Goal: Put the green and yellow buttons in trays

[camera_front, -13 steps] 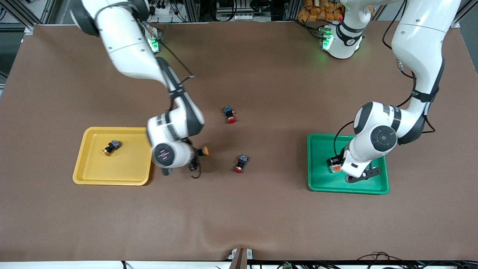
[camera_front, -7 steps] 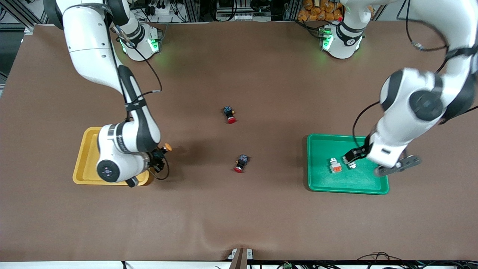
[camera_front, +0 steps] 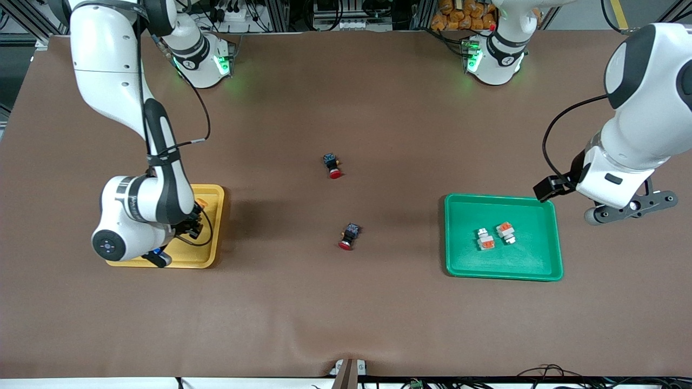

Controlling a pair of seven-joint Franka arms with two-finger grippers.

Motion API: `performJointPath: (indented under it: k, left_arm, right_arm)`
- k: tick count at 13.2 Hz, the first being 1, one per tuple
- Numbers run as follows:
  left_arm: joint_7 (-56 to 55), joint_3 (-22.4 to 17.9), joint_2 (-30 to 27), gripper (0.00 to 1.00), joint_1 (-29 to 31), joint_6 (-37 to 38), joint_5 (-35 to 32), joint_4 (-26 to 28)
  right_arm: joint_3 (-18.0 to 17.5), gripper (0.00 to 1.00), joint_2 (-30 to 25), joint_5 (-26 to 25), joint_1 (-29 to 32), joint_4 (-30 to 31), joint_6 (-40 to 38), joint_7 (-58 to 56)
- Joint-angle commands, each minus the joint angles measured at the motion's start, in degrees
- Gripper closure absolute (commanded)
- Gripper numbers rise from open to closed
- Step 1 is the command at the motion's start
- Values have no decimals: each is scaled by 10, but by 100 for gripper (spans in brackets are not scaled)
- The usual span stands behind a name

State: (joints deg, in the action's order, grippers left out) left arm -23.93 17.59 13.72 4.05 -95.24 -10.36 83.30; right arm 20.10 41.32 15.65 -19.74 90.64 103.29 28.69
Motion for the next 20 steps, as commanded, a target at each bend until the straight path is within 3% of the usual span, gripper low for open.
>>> performJointPath:
  k: [1,5,8,12,14,17,20]
  left_arm:
    - [43,2,-8,0,18,15,14,-9]
    - [43,1,-31,0,18,24,16,-9]
    - [40,2,-29,0,22,28,23,-9]
    - [44,1,-30,0,24,35,27,-30]
    - [44,1,-33,0,23,36,33,-29]
    - [50,4,-33,0,49,37,54,-29]
    - [63,2,-33,0,50,38,56,-28]
  right_arm:
    - [-7,1,-18,-6,10,23,6,-13]
    - [-7,0,-26,-5,10,16,-4,-10]
    - [-7,0,-86,-1,17,-1,-60,-12]
    - [-22,0,-92,0,53,-153,-173,-71]
    - [-23,0,-91,-1,59,-211,-175,-85]
    - [-23,0,-90,-4,73,-279,-173,-94]
    - [-45,0,-117,-4,98,-296,-191,-94]
